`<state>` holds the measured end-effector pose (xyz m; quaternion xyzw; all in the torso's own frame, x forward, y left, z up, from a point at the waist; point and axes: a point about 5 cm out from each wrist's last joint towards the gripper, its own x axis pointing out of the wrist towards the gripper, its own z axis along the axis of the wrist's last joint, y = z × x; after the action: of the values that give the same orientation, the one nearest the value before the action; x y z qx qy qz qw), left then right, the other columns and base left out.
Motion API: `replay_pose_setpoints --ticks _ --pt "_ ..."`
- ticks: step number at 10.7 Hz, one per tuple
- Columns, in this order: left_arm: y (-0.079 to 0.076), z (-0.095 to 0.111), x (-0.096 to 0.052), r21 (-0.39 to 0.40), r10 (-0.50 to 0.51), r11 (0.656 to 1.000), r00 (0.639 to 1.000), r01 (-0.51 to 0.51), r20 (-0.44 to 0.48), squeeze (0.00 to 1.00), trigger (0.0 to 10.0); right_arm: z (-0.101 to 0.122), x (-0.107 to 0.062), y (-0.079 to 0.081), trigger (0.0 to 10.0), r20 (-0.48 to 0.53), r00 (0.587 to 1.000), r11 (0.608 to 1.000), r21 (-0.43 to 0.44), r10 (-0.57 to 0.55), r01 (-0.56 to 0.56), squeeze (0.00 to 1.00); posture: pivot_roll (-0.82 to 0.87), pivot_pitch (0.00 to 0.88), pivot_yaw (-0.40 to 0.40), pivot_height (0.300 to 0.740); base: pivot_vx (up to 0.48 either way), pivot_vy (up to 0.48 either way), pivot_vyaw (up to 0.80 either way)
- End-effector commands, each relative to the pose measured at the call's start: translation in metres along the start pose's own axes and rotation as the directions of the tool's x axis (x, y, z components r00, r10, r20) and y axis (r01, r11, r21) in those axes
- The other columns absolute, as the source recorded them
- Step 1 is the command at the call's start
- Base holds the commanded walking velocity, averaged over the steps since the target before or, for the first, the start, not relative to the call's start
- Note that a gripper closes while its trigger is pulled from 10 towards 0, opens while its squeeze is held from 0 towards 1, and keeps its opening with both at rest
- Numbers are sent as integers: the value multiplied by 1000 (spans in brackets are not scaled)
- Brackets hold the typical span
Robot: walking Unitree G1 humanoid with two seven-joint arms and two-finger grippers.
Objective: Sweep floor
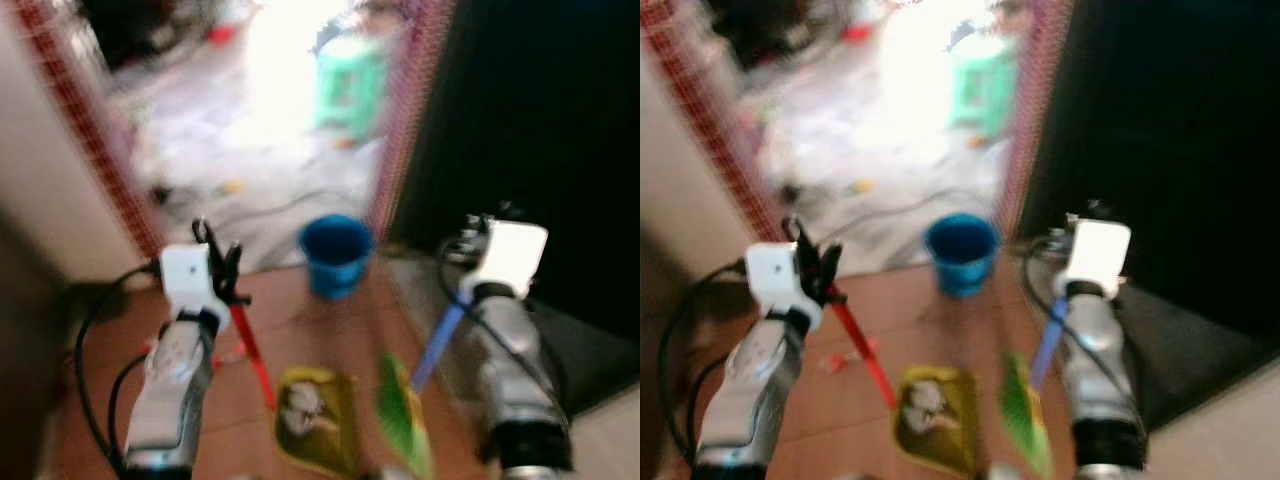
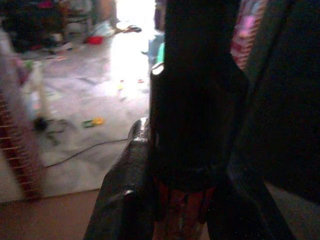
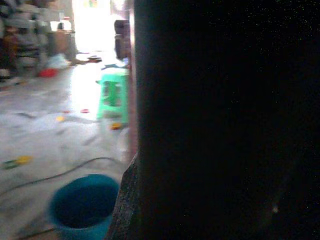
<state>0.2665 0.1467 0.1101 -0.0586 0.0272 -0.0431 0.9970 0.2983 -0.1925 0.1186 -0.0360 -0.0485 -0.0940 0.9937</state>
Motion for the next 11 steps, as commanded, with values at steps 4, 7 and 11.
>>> replay_pose_setpoints --ticks 4,7,11 --pt "7 16 4 -26 49 999 996 -47 74 0 10000 7 4 10 10000 26 999 999 8 40 -40 0 -55 0 26 740 0 0 0" --pt "14 22 7 -41 90 995 991 -87 94 0 10000 9 7 9 10000 34 999 999 4 35 -35 0 -58 0 29 740 0 0 0" --pt "18 42 12 -68 131 990 979 -122 158 0 10000 9 8 10 10000 38 999 999 1 39 -39 0 -55 0 27 740 0 0 0"
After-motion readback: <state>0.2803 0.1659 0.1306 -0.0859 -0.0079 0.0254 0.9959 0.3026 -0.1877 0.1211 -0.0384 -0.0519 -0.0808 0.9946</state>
